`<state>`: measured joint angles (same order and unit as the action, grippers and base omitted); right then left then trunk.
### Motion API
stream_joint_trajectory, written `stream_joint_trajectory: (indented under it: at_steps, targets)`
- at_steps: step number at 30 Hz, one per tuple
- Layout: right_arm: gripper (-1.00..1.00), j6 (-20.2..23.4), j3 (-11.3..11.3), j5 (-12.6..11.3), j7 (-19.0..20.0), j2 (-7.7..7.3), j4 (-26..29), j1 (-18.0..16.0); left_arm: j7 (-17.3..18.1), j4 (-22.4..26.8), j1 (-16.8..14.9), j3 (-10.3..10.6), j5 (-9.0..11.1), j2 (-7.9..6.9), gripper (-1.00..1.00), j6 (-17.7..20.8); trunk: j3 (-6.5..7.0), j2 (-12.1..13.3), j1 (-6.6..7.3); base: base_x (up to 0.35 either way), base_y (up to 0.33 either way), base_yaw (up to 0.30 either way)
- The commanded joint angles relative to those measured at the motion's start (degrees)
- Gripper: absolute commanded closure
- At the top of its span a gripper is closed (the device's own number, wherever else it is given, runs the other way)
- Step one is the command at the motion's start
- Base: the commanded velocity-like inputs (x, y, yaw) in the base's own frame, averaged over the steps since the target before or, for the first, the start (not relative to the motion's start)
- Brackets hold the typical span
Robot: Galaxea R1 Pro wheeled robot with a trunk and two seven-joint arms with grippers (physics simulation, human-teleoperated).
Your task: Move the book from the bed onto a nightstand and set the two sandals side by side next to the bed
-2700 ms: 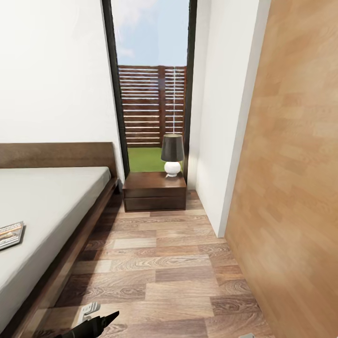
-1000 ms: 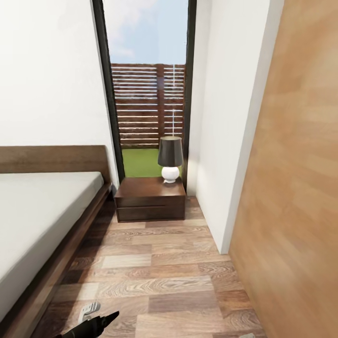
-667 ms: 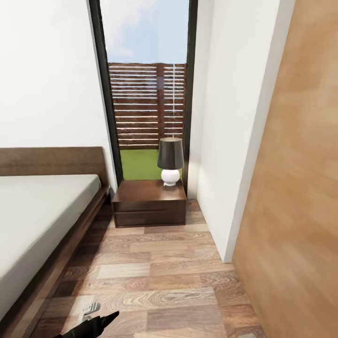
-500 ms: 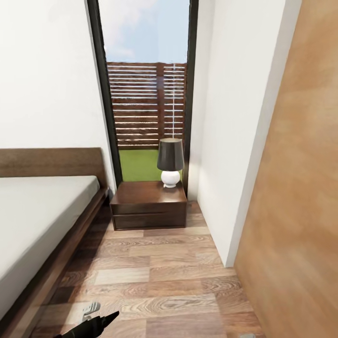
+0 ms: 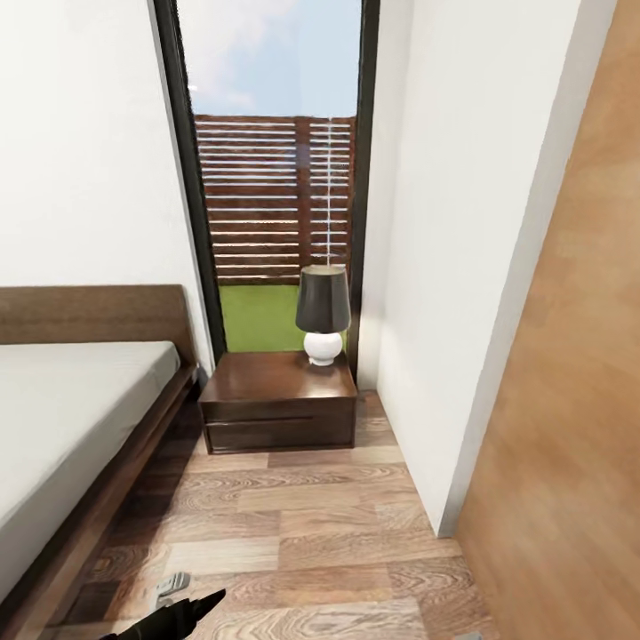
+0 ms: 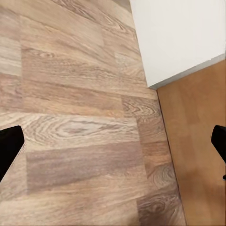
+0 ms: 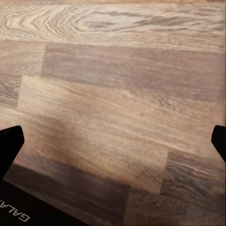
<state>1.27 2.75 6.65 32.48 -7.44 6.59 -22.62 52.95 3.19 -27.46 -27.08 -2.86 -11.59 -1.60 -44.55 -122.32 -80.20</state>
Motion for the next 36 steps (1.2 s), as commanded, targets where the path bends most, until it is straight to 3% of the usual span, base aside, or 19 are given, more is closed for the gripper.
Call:
stream_joint_trajectory:
  at_steps: [1, 26, 36]
  targets:
    - [-1.00, 0.14, 0.33, 0.56, 0.22, 0.01, 0.09, 0.00, 0.14, -0.03, -0.04, -0.25, -0.31, -0.01, -1.00, -0.16, -0.06, -0.02, -0.02, 0.329, 0.000, 0.000]
    - [-1.00, 0.14, 0.33, 0.56, 0.21, 0.01, 0.14, -0.01, 0.15, -0.03, -0.04, -0.25, -0.31, -0.01, -1.00, -0.17, -0.06, -0.02, -0.02, 0.311, -0.087, 0.119]
    - [-1.00, 0.14, 0.33, 0.56, 0.18, 0.00, 0.14, -0.03, 0.19, -0.03, -0.05, -0.25, -0.31, -0.01, -1.00, -0.16, -0.06, -0.02, -0.02, 0.089, -0.029, 0.160]
